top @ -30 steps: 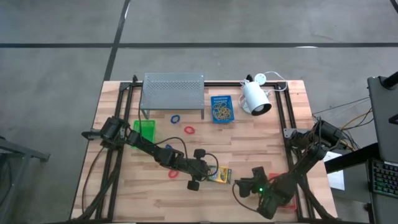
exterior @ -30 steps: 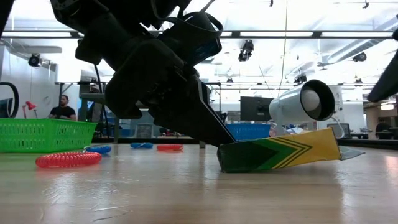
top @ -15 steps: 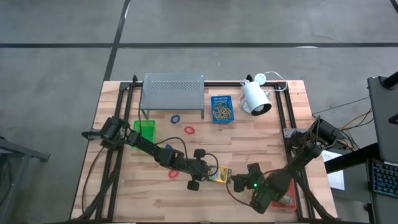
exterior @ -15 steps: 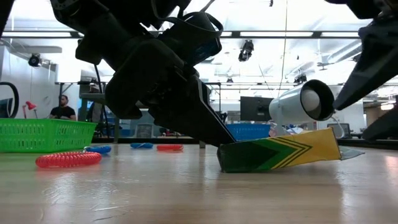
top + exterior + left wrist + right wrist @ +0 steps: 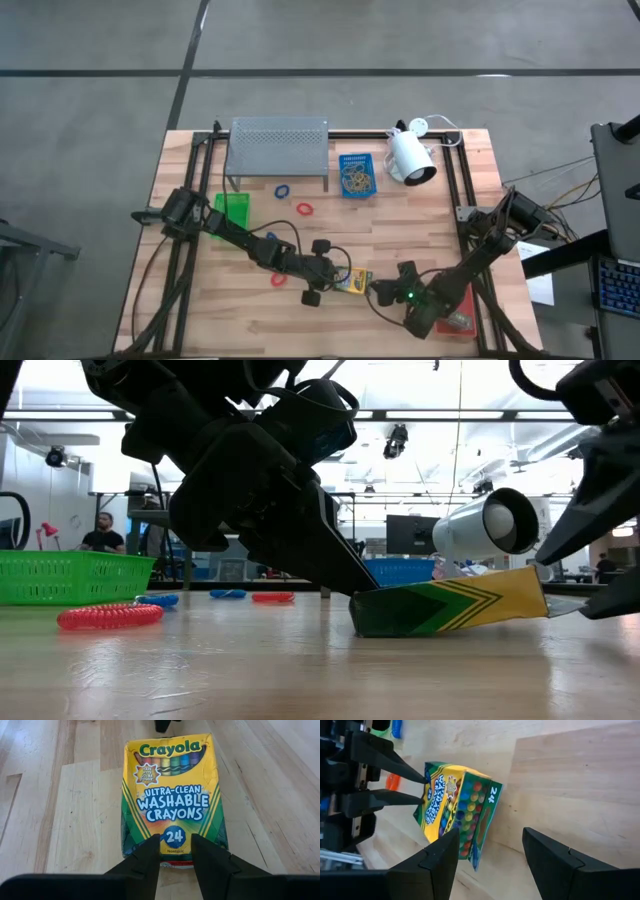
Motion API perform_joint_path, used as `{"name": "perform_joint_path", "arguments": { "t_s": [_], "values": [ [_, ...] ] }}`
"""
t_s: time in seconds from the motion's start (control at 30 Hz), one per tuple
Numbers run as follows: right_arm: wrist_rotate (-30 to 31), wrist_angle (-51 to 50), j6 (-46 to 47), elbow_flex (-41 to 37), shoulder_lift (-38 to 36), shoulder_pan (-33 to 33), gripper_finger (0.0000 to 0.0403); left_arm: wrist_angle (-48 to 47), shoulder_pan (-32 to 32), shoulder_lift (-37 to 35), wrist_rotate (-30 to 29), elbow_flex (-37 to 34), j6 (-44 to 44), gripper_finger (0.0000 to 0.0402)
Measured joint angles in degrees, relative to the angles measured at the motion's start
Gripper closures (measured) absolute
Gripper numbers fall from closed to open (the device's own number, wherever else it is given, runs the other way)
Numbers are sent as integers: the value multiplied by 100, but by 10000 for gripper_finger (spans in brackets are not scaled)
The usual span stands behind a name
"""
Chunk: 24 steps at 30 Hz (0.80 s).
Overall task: Pick & Place Office Desk Supplies
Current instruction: Put the yellow crayon box into the orange bin
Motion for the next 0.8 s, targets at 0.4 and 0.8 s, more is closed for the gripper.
{"name": "perform_joint_path", "arguments": {
  "t_s": [0.4,0.8],
  "values": [
    [-165,310,-231,-182,-13,-265,188,0,0,0,0,0,2,285],
    [-226,306,-344,-189,-7,-386,188,0,0,0,0,0,2,285]
  ]
}}
